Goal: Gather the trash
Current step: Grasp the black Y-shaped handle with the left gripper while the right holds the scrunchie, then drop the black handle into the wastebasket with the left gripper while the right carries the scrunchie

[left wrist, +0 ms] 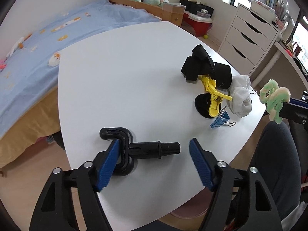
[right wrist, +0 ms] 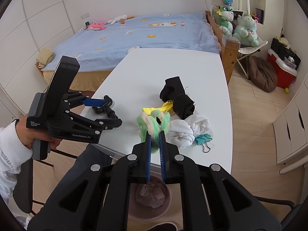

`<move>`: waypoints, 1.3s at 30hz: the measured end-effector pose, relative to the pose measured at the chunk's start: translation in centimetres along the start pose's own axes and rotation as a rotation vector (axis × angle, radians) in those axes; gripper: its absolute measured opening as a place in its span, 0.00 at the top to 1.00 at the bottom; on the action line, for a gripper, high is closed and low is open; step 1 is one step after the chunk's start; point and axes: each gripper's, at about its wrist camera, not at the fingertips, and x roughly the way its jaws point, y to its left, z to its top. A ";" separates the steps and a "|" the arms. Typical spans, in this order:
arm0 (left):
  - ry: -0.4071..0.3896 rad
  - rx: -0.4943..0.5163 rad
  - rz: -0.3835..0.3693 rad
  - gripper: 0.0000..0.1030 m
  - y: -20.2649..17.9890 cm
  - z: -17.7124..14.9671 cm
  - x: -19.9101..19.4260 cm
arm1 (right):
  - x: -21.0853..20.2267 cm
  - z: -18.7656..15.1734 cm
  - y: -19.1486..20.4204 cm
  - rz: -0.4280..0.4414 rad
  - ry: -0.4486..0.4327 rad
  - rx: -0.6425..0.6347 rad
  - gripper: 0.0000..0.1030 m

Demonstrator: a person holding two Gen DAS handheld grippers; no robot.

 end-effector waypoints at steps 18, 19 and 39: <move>-0.119 0.017 -0.026 0.44 -2.5 -0.2 -4.5 | -0.7 0.1 0.1 -0.005 -0.013 -0.003 0.92; -0.128 0.019 -0.027 0.44 -2.8 -0.3 -4.9 | -0.9 0.0 0.1 -0.006 -0.015 -0.004 0.92; -0.217 0.079 -0.080 0.44 -8.1 -5.4 -9.5 | -5.3 -4.6 0.7 -0.011 -0.048 -0.006 0.92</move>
